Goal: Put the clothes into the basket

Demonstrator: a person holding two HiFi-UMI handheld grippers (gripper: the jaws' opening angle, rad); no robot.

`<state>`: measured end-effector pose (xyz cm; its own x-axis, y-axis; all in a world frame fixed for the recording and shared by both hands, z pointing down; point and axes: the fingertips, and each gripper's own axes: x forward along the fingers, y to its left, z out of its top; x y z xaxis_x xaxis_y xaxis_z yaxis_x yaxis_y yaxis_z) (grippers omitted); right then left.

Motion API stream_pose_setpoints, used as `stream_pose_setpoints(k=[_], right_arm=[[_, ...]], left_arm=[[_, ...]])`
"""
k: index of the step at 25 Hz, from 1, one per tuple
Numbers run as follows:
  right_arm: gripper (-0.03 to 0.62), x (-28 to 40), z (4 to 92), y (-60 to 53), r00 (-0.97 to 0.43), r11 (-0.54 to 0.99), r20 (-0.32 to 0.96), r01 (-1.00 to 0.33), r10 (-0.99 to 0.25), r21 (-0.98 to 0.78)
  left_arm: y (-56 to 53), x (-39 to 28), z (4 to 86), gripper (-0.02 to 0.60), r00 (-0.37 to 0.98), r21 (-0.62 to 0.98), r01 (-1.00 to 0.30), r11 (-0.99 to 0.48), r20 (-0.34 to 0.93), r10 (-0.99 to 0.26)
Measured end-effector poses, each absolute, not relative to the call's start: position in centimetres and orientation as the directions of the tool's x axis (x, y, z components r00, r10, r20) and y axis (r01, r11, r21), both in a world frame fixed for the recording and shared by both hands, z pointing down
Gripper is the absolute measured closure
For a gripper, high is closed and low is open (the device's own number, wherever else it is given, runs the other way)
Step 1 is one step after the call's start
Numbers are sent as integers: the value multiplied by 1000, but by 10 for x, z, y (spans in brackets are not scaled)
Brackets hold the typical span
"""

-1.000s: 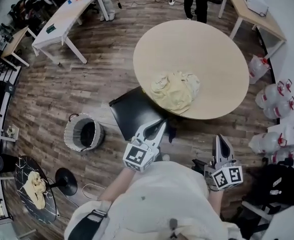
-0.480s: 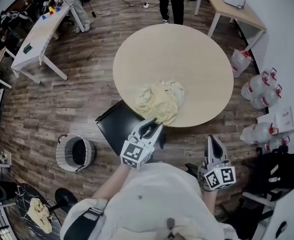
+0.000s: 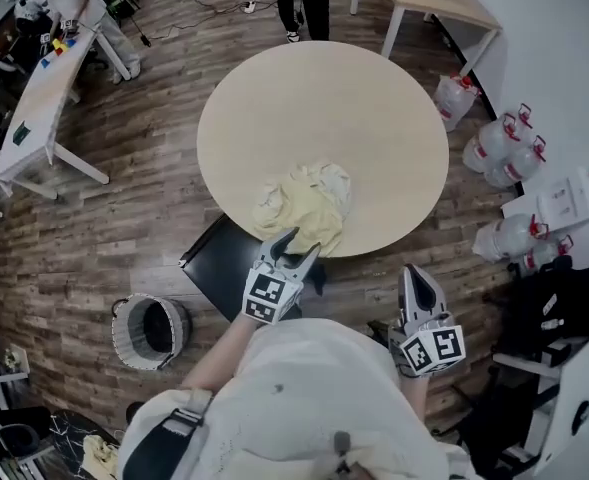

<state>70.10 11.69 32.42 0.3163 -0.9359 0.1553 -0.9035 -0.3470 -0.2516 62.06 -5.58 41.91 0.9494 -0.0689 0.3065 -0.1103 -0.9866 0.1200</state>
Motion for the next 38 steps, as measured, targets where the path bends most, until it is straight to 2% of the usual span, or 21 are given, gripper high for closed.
stream_pose_setpoints(k=[7,17,25,30,38], right_arm=[[586,710,336,108,406,-443,187,-860,-895,-254],[586,722,355,86,501,-542,212,-801,-839,-254],[586,724,370,63,547,-588,219,-770,-808,-248],[586,728,380,59,582,-625,230,-741,-780,-244],[586,733,392,46,606,-656,253,-713,-754,-247]], left_arm=[[-88,647,487,348,896,158,-64,-985,444,13],[-131,680,558,325,832,113,10,-994,551,71],[-173,705,604,280,784,130,-6,-991,616,76],[-179,717,630,225,729,180,42,-983,667,154],[-180,731,677,186,617,154,89,-984,767,175]])
